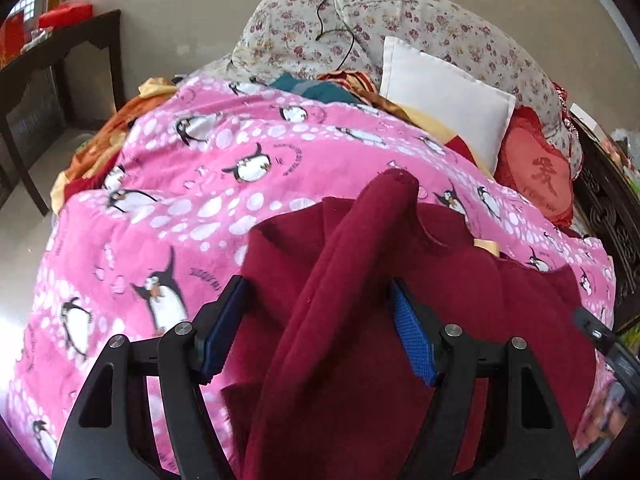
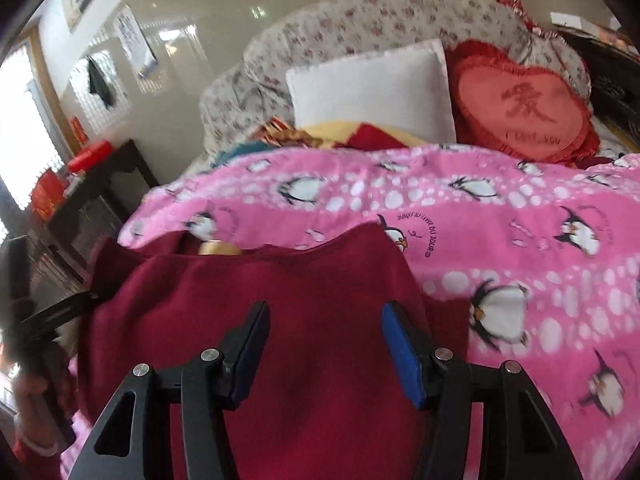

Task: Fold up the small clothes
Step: 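Open both grippers and release the folded sweater, then grasp the folded sweater's edge with the right gripper and lift it toward the left gripper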

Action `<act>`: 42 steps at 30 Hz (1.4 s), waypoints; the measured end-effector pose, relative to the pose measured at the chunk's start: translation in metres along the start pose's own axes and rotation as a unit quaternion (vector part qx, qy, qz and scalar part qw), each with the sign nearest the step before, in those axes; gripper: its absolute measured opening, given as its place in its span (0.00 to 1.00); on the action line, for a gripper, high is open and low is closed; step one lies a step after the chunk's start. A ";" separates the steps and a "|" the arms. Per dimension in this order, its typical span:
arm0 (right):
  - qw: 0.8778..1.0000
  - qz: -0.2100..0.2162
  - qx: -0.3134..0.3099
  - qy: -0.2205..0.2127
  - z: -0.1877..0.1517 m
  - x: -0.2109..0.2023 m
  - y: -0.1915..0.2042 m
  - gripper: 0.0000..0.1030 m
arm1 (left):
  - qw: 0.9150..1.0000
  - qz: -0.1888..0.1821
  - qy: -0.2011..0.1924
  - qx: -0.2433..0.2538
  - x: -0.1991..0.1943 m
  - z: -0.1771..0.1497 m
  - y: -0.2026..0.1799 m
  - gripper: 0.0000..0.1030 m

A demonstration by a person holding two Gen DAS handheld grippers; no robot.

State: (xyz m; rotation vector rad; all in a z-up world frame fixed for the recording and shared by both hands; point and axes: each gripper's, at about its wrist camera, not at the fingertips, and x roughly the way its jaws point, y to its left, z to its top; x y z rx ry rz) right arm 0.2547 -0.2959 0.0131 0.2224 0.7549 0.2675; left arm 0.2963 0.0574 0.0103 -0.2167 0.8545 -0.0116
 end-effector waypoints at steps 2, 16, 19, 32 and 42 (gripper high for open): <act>1.000 0.011 -0.018 -0.006 -0.015 -0.026 0.009 0.55 | 1.000 -0.001 -0.013 0.000 -0.010 0.000 0.002 0.70; 0.999 0.010 -0.051 0.017 -0.052 -0.028 0.023 0.55 | 0.998 0.037 -0.007 -0.057 0.018 0.014 0.027 0.75; 0.998 0.032 -0.050 0.012 -0.051 -0.043 0.033 0.55 | 0.998 0.034 -0.025 -0.040 -0.008 0.006 0.023 0.75; 0.996 0.031 -0.048 0.068 -0.075 -0.009 0.067 0.55 | 0.997 0.040 -0.071 -0.008 -0.098 -0.051 0.031 0.75; 0.989 0.120 -0.080 0.040 -0.047 -0.009 0.152 0.63 | 0.996 0.015 -0.057 -0.061 -0.101 -0.102 0.069 0.75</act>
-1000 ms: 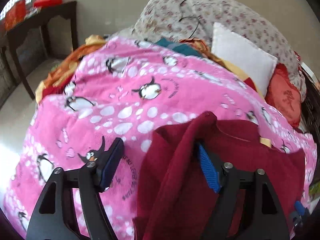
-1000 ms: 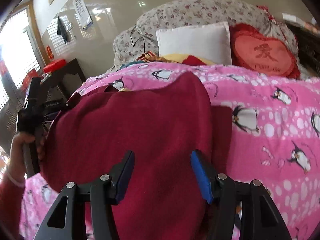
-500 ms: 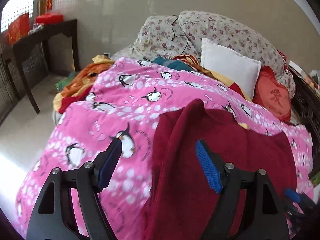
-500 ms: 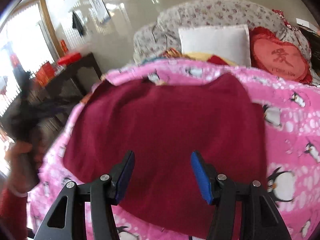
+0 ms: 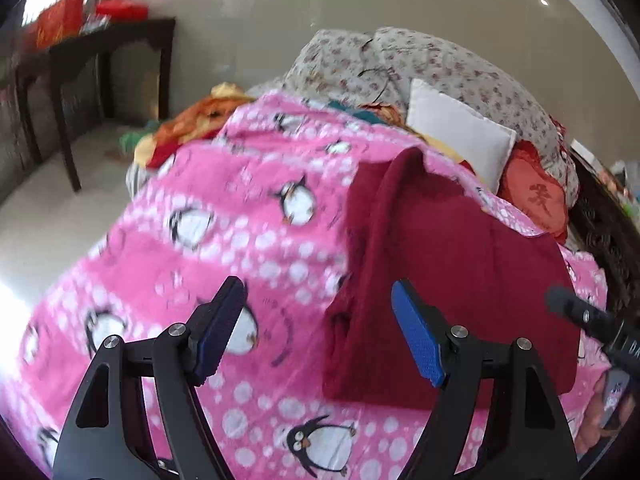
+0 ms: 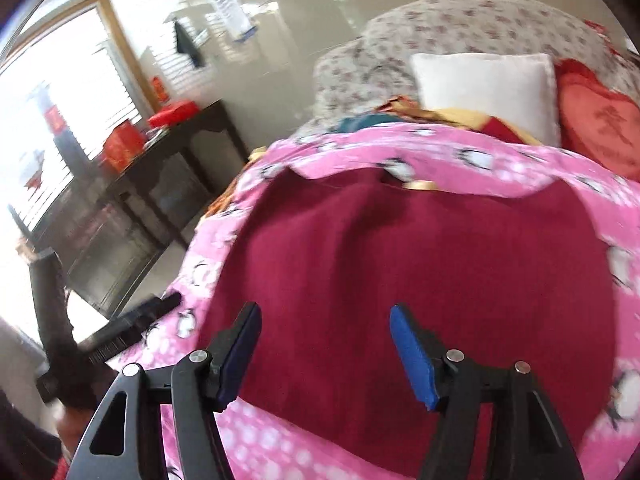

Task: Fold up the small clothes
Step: 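Grasp the folded sweater's edge with the right gripper and lift it toward the left gripper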

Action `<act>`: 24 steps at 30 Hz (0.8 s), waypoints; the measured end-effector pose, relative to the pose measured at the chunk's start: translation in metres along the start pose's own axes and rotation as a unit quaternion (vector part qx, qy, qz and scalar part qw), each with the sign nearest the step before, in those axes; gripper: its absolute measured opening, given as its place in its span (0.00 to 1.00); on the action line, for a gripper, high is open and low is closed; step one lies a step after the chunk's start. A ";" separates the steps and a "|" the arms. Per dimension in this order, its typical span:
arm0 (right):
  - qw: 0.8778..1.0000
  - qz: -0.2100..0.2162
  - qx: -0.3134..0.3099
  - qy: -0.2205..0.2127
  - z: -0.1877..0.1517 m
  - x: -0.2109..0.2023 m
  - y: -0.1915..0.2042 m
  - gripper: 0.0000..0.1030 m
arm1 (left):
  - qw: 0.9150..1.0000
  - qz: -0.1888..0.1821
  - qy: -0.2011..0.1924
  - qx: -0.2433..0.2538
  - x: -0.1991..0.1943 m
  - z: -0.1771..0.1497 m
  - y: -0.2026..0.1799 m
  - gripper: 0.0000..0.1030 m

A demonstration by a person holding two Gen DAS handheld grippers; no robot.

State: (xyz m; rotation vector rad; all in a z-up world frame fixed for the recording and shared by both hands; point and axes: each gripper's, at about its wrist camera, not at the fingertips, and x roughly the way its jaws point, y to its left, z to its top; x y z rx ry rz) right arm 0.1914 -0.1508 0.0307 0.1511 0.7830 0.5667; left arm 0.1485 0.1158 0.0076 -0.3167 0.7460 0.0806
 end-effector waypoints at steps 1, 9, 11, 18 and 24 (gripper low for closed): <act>1.000 0.004 -0.009 0.003 0.005 0.010 0.010 0.63 | 1.000 -0.003 0.007 -0.008 0.005 -0.003 0.004 0.75; 1.000 0.005 0.000 0.015 0.055 0.100 0.030 0.63 | 0.996 -0.069 0.036 -0.047 0.037 -0.018 0.018 0.75; 0.999 -0.004 0.012 0.031 0.062 0.120 0.025 0.63 | 0.995 -0.080 0.030 -0.046 0.042 -0.021 0.018 0.75; 0.998 0.019 0.039 0.046 0.079 0.118 0.028 0.70 | 0.993 -0.109 0.016 -0.039 0.045 -0.024 0.015 0.85; 0.993 -0.025 -0.028 0.111 0.091 0.147 0.077 0.77 | 0.995 -0.102 0.004 -0.006 0.047 -0.030 0.008 0.86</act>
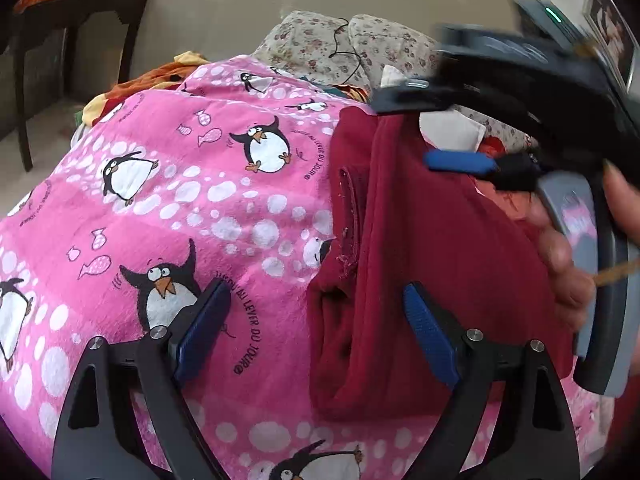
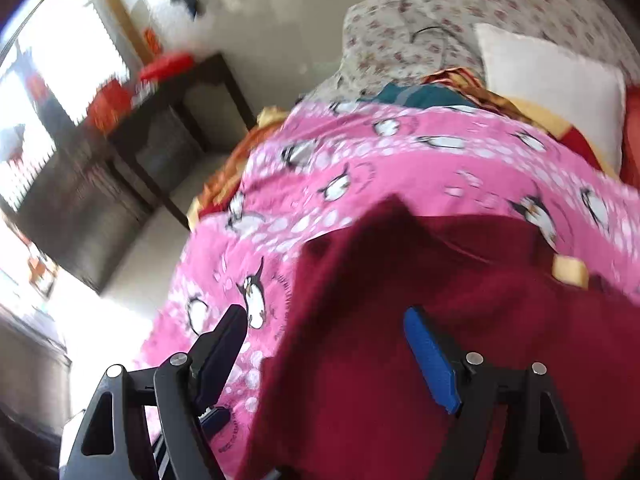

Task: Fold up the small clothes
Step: 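Grasp the folded sweater's edge with the right gripper and lift it toward the left gripper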

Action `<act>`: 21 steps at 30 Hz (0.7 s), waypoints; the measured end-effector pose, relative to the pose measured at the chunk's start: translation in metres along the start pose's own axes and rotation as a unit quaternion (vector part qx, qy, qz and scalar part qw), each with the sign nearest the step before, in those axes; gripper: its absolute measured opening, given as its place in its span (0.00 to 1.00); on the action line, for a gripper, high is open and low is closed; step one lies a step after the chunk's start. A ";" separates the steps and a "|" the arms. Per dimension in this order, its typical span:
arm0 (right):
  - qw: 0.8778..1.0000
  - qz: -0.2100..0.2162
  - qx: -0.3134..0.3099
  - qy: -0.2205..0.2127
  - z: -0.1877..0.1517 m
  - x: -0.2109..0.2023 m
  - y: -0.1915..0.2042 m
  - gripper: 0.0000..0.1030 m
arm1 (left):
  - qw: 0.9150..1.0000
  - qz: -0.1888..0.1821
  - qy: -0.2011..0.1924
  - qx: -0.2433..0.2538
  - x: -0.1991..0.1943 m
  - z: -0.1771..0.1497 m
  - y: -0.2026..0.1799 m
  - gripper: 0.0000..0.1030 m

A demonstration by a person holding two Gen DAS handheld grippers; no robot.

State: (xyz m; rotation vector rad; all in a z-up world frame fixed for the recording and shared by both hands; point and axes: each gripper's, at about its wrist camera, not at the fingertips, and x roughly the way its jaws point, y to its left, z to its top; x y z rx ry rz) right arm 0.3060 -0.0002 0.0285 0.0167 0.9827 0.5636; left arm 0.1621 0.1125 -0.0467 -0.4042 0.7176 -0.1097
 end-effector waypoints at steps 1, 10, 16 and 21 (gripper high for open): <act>1.000 -0.013 -0.013 0.016 0.003 0.010 0.011 0.77 | 1.000 -0.004 0.000 -0.004 0.000 0.000 0.002 0.86; 0.994 -0.082 -0.055 0.044 0.005 0.037 0.023 0.80 | 1.000 -0.012 0.000 -0.010 -0.001 0.000 0.004 0.86; 0.993 -0.098 -0.063 0.015 0.001 0.030 0.018 0.54 | 1.000 -0.008 -0.002 -0.006 -0.001 -0.001 0.002 0.86; 0.997 -0.062 -0.046 0.001 0.000 0.019 0.002 0.38 | 1.000 -0.001 -0.007 -0.002 0.000 -0.003 0.000 0.86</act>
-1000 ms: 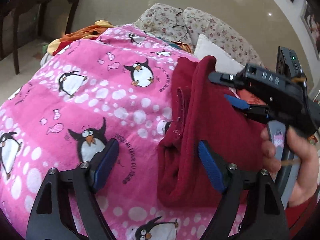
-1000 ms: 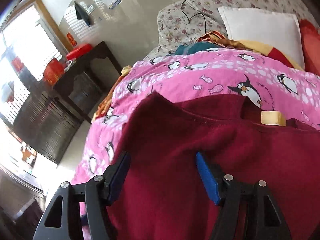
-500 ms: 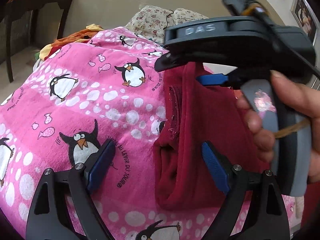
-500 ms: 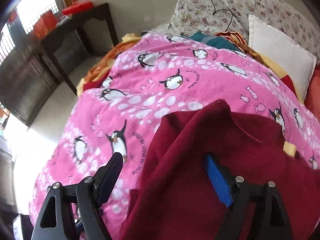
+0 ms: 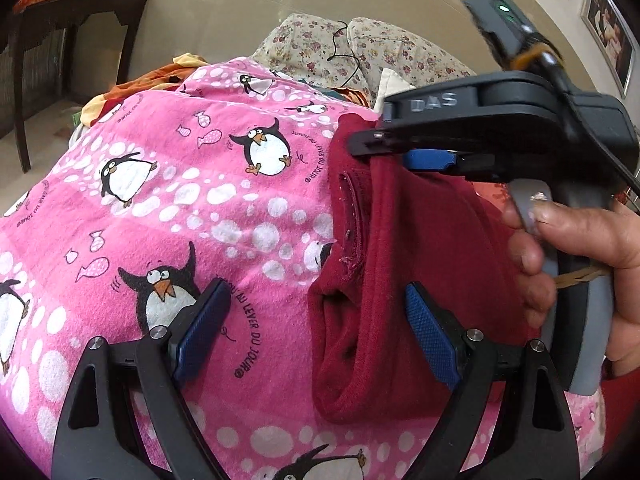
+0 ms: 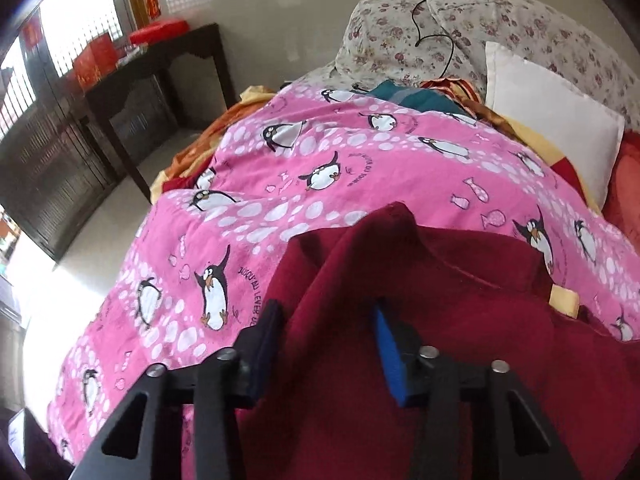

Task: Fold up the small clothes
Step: 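Grasp the folded sweater's edge with the right gripper and lift it toward the left gripper, then close the left gripper on the sweater while the right gripper keeps lifting its edge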

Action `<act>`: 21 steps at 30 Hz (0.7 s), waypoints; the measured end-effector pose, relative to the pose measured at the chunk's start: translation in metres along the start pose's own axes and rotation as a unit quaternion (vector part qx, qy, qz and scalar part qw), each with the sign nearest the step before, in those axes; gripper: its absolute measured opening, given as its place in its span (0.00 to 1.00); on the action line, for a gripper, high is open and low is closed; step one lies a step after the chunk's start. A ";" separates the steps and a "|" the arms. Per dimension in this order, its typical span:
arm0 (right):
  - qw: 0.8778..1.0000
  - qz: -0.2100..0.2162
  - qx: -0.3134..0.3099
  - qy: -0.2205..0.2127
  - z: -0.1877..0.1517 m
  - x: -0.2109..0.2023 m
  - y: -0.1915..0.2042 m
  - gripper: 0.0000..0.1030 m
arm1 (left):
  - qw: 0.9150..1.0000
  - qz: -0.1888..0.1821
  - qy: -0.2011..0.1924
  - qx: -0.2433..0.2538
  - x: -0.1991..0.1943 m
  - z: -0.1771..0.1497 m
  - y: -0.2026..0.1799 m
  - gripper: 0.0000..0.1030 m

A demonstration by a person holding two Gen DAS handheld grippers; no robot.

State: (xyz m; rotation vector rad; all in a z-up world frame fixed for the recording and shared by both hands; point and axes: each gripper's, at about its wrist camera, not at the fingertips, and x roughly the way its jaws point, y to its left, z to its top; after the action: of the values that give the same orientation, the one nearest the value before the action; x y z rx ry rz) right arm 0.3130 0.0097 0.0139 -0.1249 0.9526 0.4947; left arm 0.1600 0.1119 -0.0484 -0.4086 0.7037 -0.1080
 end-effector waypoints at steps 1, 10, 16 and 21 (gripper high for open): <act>1.000 0.009 0.003 -0.003 -0.001 -0.003 -0.003 0.33 | 1.000 0.002 -0.002 0.001 0.000 0.000 -0.001 0.86; 0.994 0.097 0.031 -0.038 -0.010 -0.031 -0.023 0.10 | 0.999 0.029 -0.002 0.025 0.012 -0.001 -0.015 0.99; 0.993 0.109 0.039 -0.037 -0.011 -0.026 -0.024 0.10 | 1.000 0.021 -0.006 0.019 0.011 -0.001 -0.010 0.99; 0.992 0.121 0.036 -0.029 -0.010 -0.020 -0.022 0.22 | 1.000 0.021 -0.004 0.019 0.013 0.000 -0.011 0.99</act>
State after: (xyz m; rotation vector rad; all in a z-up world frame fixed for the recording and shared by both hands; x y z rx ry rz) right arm 0.3058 -0.0194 0.0214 0.0718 0.9328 0.6834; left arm 0.1701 0.0994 -0.0515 -0.3582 0.7010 -0.0797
